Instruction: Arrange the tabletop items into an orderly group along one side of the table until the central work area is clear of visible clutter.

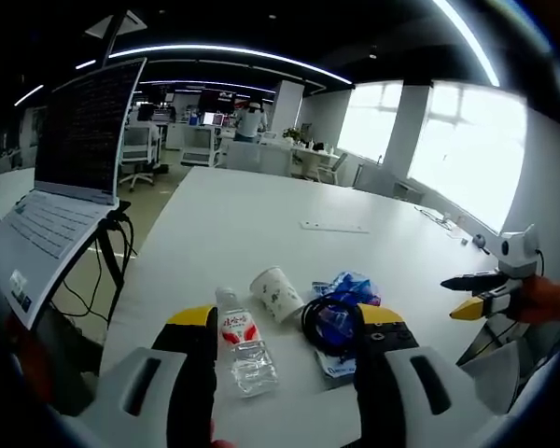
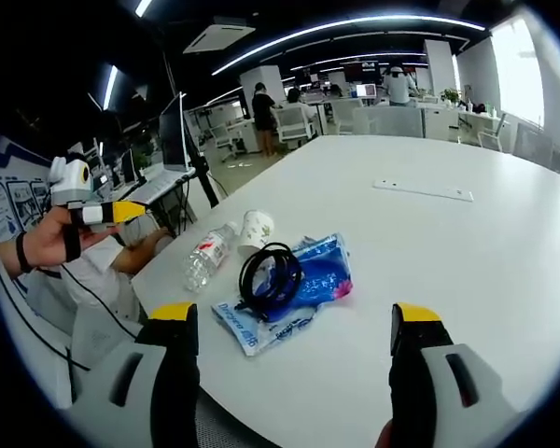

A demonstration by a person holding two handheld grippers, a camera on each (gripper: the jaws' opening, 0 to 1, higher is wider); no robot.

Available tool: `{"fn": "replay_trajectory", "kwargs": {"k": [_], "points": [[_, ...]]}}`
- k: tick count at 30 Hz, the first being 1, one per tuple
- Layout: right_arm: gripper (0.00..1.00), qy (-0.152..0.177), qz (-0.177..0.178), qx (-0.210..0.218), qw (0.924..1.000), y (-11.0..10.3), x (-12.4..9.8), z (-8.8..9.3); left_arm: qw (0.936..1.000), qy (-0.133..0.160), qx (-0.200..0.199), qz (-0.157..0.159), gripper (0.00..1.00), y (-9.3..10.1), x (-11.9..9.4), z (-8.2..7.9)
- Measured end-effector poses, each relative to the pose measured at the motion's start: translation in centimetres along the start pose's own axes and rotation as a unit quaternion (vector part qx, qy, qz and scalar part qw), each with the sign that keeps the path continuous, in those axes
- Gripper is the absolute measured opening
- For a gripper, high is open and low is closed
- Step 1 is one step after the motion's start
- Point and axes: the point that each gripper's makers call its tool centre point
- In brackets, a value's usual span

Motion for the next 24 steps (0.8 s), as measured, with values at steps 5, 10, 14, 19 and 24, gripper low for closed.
{"fn": "replay_trajectory", "kwargs": {"k": [5,10,14,19,24], "points": [[0.86,-0.001,0.001,0.004,1.0,0.0,-0.1,0.3,1.0,-0.005,-0.001,-0.003,0.58,-0.4,0.0,0.4],[0.85,0.0,0.002,0.01,0.9999,0.2,-0.1,0.7,0.9999,-0.008,-0.006,-0.007,0.58,-0.8,0.1,0.7],[0.85,-0.001,0.005,0.014,0.9999,0.4,-0.3,0.9,0.9998,-0.014,-0.007,-0.01,0.57,-1.3,0.4,0.9],[0.86,-0.003,0.011,0.02,0.9997,0.7,-0.5,1.4,0.9995,-0.026,-0.011,-0.013,0.56,-1.8,1.0,1.4],[0.87,-0.003,0.013,0.023,0.9996,0.8,-0.7,1.8,0.9991,-0.034,-0.018,-0.016,0.55,-2.3,2.0,1.6]]}}
Point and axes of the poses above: the point that each gripper's makers call its tool centre point, and the gripper's own axes: x roughly forward along the fingers, y roughly to its right, z roughly out of its underside, and after that the axes turned 7 degrees about -x, right-handed
